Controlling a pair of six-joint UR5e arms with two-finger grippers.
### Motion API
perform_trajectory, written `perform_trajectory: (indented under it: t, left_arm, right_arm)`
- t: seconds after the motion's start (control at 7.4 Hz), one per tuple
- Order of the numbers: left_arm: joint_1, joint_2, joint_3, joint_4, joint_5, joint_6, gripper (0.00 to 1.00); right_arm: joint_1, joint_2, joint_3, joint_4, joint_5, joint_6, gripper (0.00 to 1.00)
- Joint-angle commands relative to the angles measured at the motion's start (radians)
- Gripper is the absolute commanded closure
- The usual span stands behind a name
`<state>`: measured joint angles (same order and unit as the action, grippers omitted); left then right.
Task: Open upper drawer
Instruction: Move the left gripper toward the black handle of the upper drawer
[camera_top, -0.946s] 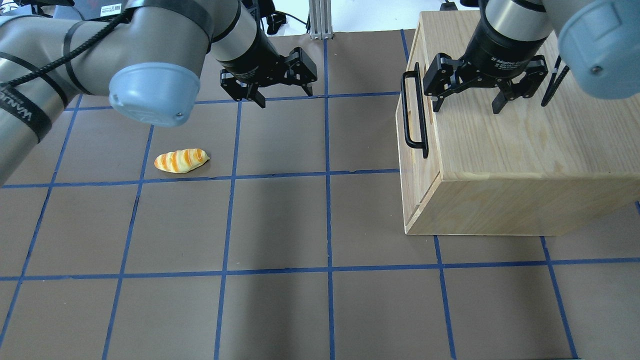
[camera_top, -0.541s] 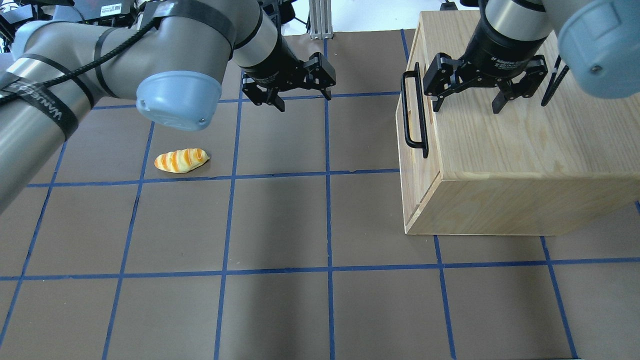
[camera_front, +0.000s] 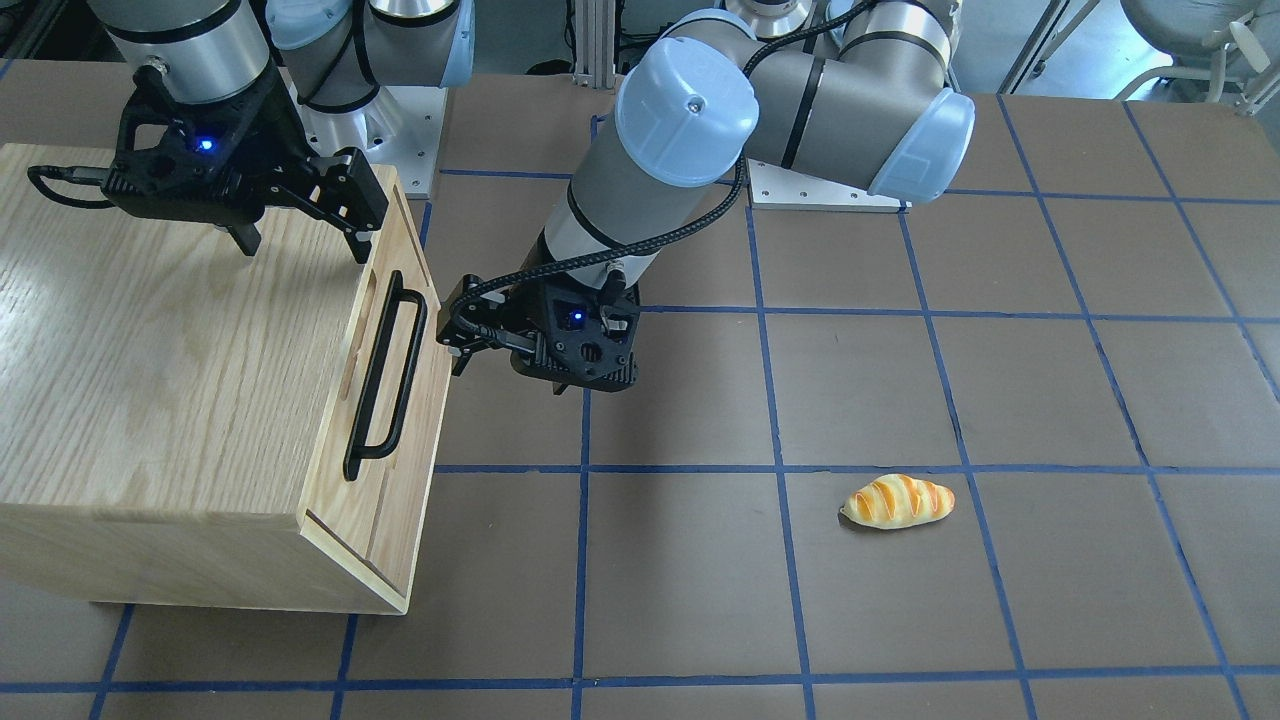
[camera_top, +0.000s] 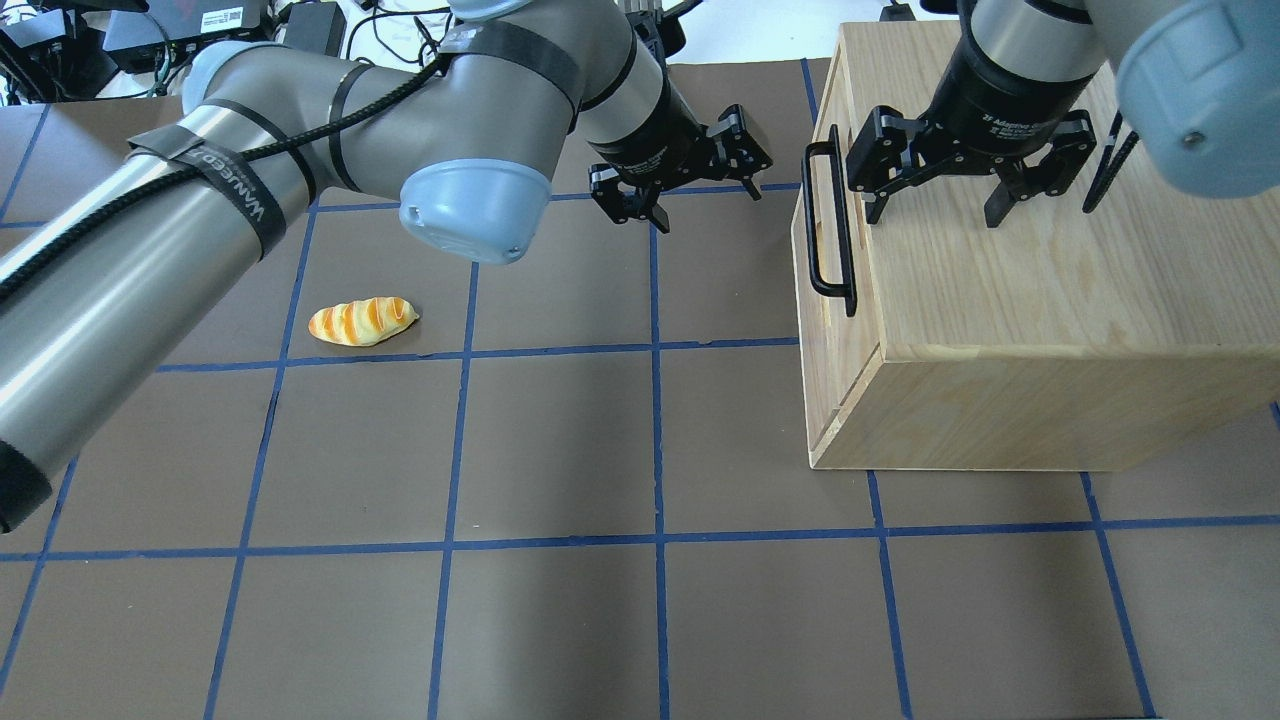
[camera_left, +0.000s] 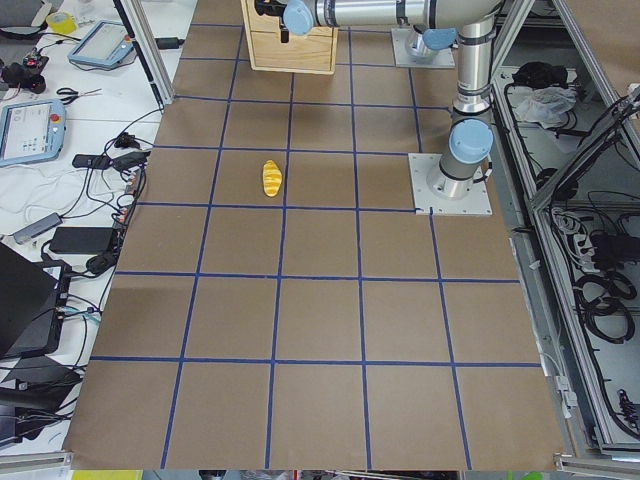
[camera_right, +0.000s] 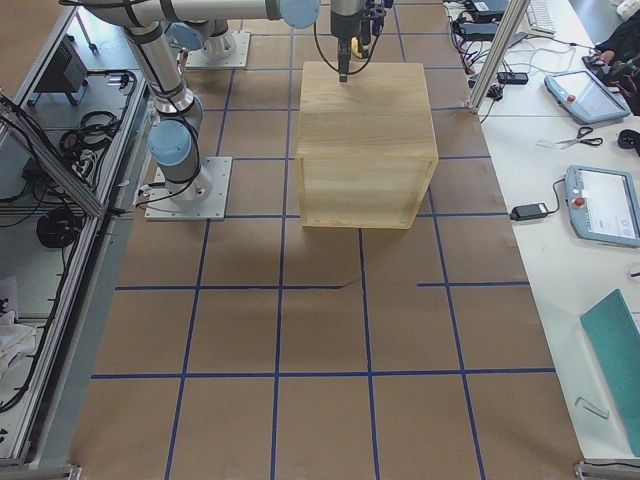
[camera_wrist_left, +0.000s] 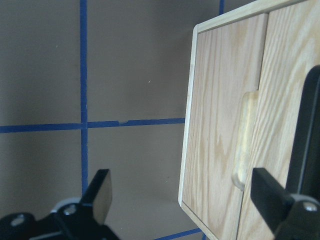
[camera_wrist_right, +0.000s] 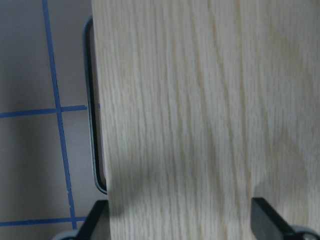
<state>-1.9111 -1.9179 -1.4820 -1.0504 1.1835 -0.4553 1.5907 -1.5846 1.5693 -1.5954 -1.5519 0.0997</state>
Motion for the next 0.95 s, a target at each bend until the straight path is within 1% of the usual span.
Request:
perform_trajectory:
  t: [0.0,0.27,0.41,0.54,0.81]
  left_arm:
    - [-0.029,-0.030,0.003,0.039,-0.012,-0.034,0.00]
    - [-0.049,-0.046,0.011,0.053,-0.012,-0.077,0.00]
    - [-0.049,-0.046,0.017,0.053,-0.019,-0.080,0.00]
    - [-0.049,-0.050,0.022,0.053,-0.048,-0.117,0.00]
    - [-0.068,-0.052,0.022,0.055,-0.048,-0.146,0.00]
  right_arm:
    - [0.000,0.000,0.000,0.000,0.001,0.000,0.00]
    - [-0.002,0.000,0.000,0.000,-0.001,0.000,0.00]
    - [0.000,0.000,0.000,0.000,0.001,0.000,0.00]
    - [0.000,0.000,0.000,0.000,0.001,0.000,0.00]
    - [0.000,0.000,0.000,0.000,-0.001,0.000,0.00]
